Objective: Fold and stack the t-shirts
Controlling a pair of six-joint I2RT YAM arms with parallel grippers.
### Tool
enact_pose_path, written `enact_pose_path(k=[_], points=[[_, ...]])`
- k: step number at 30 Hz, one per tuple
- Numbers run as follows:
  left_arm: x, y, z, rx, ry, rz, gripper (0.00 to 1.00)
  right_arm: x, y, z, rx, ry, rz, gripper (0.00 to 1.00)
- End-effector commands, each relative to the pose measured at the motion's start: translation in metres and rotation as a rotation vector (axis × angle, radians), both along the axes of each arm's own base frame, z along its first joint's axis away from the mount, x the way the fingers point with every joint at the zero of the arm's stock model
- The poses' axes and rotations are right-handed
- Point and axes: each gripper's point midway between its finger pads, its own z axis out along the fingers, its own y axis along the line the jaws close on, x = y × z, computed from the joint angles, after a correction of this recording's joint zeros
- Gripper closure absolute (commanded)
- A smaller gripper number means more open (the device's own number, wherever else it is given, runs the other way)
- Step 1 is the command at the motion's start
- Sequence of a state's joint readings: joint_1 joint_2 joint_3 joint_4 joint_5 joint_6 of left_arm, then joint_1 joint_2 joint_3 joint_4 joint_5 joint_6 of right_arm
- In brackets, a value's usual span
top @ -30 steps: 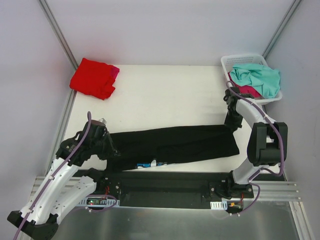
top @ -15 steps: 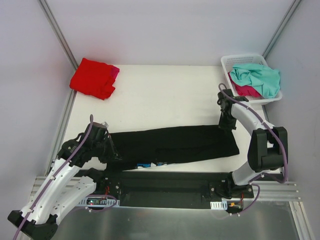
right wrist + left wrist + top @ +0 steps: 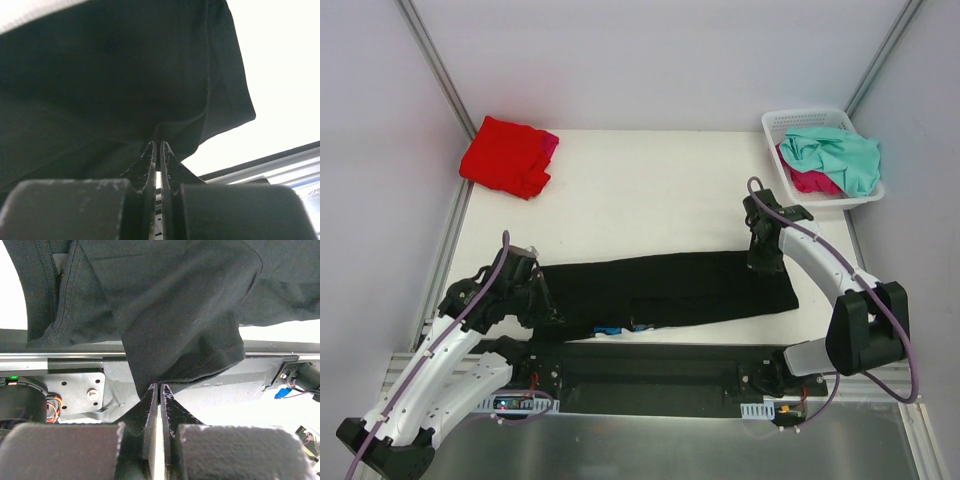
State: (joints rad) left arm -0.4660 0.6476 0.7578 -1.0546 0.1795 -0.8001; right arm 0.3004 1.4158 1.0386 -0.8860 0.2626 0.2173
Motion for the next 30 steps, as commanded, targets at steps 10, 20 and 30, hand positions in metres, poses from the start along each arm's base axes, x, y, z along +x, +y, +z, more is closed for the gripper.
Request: enact_pose_path(k=[10,20,30], points=[[-0.012,0.001,-0.003,-0.01,0.032,-0.007,1.0,-0.027,-0.034,-0.014,-0.144,0.013,-0.107,0.99],[-0.021,0.005,-0.002,-0.012,0.035,-0.004,1.0,-0.039,-0.052,-0.043,-0.161,0.065,-0.193,0.99],[-0.034,0.008,0.009,-0.029,0.036,-0.024,1.0,-0.034,-0.075,-0.035,-0.182,0.038,-0.291,0.99]])
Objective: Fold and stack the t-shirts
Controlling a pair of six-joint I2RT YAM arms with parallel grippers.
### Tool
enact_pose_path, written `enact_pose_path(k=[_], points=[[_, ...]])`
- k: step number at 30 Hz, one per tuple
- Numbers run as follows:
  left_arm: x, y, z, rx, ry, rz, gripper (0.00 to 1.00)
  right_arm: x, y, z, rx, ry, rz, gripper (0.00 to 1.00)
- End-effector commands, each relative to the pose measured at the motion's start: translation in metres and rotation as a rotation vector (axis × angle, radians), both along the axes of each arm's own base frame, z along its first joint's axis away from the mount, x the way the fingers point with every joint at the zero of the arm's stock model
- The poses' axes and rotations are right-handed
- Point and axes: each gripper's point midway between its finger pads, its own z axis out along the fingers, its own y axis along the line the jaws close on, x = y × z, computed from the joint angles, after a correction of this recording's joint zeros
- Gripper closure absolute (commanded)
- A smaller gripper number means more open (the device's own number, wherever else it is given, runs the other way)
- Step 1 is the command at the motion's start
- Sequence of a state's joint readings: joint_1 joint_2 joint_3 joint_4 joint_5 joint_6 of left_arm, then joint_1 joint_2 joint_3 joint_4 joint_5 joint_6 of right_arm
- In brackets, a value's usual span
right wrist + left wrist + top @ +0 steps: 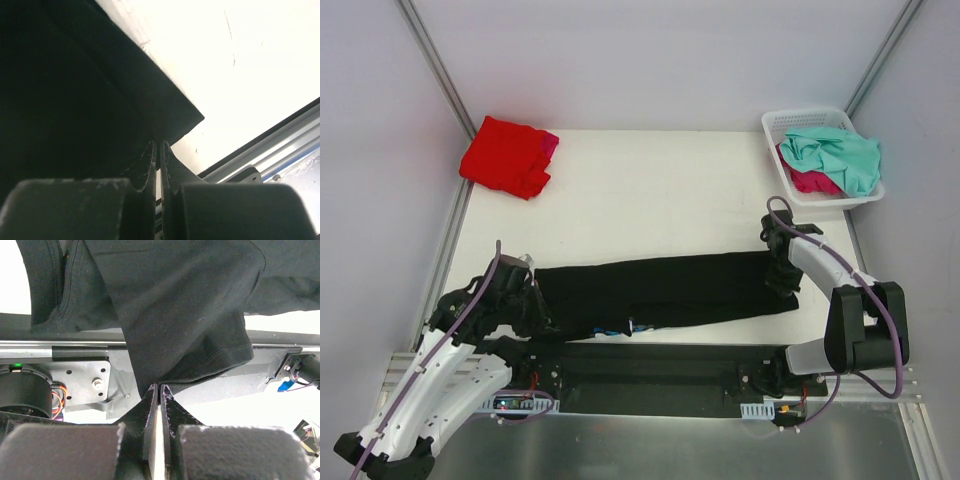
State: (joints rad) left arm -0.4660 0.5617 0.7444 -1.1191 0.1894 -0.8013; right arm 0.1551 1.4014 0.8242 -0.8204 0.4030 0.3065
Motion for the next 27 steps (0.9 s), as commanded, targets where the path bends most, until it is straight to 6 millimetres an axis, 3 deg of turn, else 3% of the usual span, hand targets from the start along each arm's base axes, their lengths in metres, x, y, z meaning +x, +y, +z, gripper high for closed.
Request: enact_pose_path(k=[1,6,14,16,27], points=[[-0.019,0.0,0.009,-0.023,0.043,-0.024,1.0,0.007,-0.014,0.01,-0.047,-0.035,-0.046,0.99],[-0.024,0.004,0.004,-0.01,0.056,-0.026,1.0,0.014,-0.021,0.005,-0.049,-0.019,-0.072,0.99],[-0.018,0.007,0.0,0.021,0.058,-0.009,0.96,0.023,-0.015,0.0,-0.015,-0.01,-0.058,0.99],[-0.017,0.007,0.0,0.025,0.059,-0.012,1.0,0.024,-0.015,0.003,-0.016,-0.019,-0.052,0.99],[-0.006,0.012,0.001,0.074,0.03,-0.008,1.0,0.023,-0.014,0.001,-0.01,-0.014,-0.038,0.99]])
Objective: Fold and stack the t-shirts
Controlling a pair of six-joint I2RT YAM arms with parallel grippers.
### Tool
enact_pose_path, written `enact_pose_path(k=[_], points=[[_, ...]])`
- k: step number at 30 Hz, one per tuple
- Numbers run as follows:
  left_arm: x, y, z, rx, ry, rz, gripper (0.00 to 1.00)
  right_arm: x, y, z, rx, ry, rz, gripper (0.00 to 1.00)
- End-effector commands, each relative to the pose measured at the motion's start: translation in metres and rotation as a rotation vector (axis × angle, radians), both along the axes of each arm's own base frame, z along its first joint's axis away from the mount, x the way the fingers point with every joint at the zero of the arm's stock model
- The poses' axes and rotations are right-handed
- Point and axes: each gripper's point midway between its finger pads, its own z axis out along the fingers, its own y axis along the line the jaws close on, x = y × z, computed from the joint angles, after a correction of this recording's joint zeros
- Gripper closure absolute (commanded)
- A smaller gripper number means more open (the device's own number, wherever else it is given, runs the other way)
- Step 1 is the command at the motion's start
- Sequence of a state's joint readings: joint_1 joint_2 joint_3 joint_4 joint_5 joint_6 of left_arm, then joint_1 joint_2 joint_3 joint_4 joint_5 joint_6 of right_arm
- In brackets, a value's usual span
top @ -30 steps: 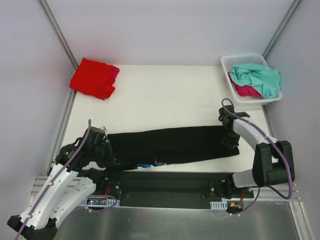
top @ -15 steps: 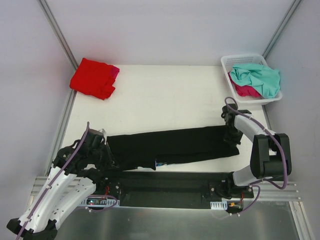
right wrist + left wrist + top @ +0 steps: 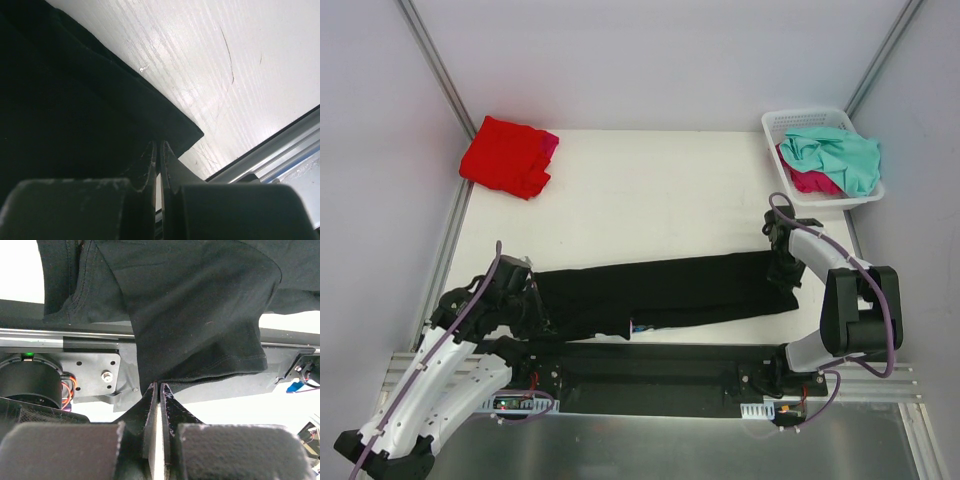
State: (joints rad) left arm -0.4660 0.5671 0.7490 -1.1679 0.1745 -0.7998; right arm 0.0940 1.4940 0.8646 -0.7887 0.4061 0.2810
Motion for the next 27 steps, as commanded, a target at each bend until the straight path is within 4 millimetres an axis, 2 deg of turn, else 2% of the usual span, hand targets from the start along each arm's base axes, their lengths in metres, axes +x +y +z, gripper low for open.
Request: enact_pose_path(k=[1,4,6,7,8,10,11,14,17,22,27], points=[[0.004,0.006,0.006,0.048,-0.013,-0.014,1.0,0.012,-0.002,0.011,-0.005,-0.053,-0.004,0.99],[0.018,0.011,0.01,0.105,-0.041,-0.012,1.0,0.015,-0.003,0.015,-0.01,-0.071,-0.003,0.99],[0.033,0.014,0.017,0.155,-0.072,-0.007,1.0,0.025,-0.002,0.021,-0.004,-0.098,0.005,0.99],[0.045,0.011,0.023,0.154,-0.111,-0.008,1.0,0.029,-0.001,0.023,0.003,-0.101,0.016,0.99],[0.062,0.018,0.027,0.223,-0.146,0.007,1.0,0.039,0.001,0.029,0.012,-0.121,0.022,0.99],[0.085,0.02,0.037,0.271,-0.198,0.021,1.0,0.048,0.007,0.035,0.038,-0.131,0.031,0.99],[0.103,0.016,0.047,0.284,-0.235,0.02,1.0,0.059,0.009,0.045,0.05,-0.163,0.04,0.99],[0.142,0.009,0.065,0.31,-0.318,0.029,1.0,0.071,0.014,0.059,0.074,-0.2,0.061,0.99],[0.167,0.004,0.069,0.321,-0.345,0.022,1.0,0.081,0.015,0.076,0.076,-0.229,0.08,0.99],[0.191,0.011,0.065,0.336,-0.36,0.026,1.0,0.092,0.013,0.091,0.064,-0.255,0.09,0.99],[0.216,0.038,0.067,0.352,-0.373,0.072,1.0,0.101,0.012,0.088,0.05,-0.25,0.08,0.99]])
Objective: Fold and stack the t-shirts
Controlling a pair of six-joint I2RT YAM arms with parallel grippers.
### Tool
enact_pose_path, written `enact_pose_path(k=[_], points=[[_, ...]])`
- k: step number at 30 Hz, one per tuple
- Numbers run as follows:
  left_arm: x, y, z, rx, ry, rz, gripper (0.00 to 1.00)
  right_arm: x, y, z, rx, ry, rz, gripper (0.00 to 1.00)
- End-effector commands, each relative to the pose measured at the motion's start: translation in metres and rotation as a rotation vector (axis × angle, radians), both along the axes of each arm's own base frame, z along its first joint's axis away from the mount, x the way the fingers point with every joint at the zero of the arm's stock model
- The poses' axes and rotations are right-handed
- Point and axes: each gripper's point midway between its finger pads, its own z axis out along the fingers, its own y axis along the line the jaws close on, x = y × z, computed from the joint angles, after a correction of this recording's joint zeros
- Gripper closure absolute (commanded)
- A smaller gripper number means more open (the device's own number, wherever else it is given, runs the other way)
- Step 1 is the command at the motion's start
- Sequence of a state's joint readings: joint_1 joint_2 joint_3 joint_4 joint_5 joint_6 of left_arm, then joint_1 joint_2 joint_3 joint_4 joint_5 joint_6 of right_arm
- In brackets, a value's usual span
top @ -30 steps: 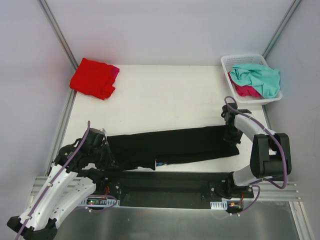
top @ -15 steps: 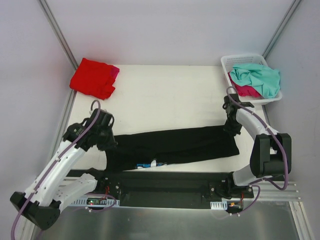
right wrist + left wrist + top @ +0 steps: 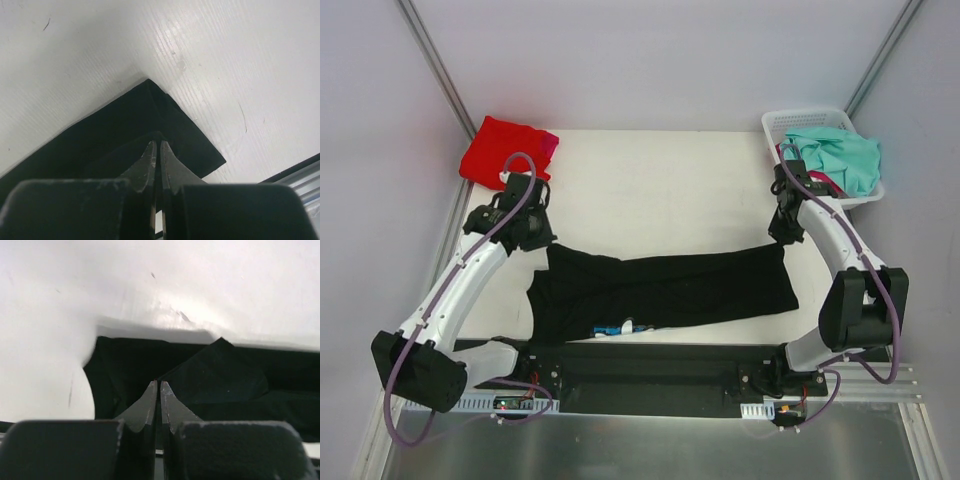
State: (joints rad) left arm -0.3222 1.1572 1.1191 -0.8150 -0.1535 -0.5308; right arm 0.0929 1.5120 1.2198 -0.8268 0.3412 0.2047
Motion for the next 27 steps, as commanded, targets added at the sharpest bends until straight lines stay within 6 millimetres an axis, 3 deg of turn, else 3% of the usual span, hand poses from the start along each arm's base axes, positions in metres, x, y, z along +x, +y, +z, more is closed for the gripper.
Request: enact_pose_path(k=[1,4,9,17,22,27], points=[[0.035,0.02,0.025,0.023,-0.113,0.002,1.0,0.009,-0.007,0.001,-0.032,0.024,-0.013,0.99],[0.054,0.029,0.03,0.038,-0.131,0.011,1.0,0.015,-0.006,-0.003,-0.032,0.028,-0.016,0.99],[0.09,0.024,0.029,0.0,-0.128,-0.007,1.0,0.03,-0.002,-0.006,-0.017,0.029,-0.014,0.99],[0.155,0.01,0.063,-0.035,-0.196,-0.024,1.0,0.044,-0.006,-0.002,-0.044,0.024,-0.014,0.99],[0.198,0.0,0.063,-0.041,-0.205,-0.068,1.0,0.063,-0.005,0.0,-0.05,0.007,0.001,0.99],[0.221,-0.011,0.06,-0.07,-0.206,-0.103,1.0,0.08,-0.001,-0.001,-0.03,0.0,0.027,0.99]])
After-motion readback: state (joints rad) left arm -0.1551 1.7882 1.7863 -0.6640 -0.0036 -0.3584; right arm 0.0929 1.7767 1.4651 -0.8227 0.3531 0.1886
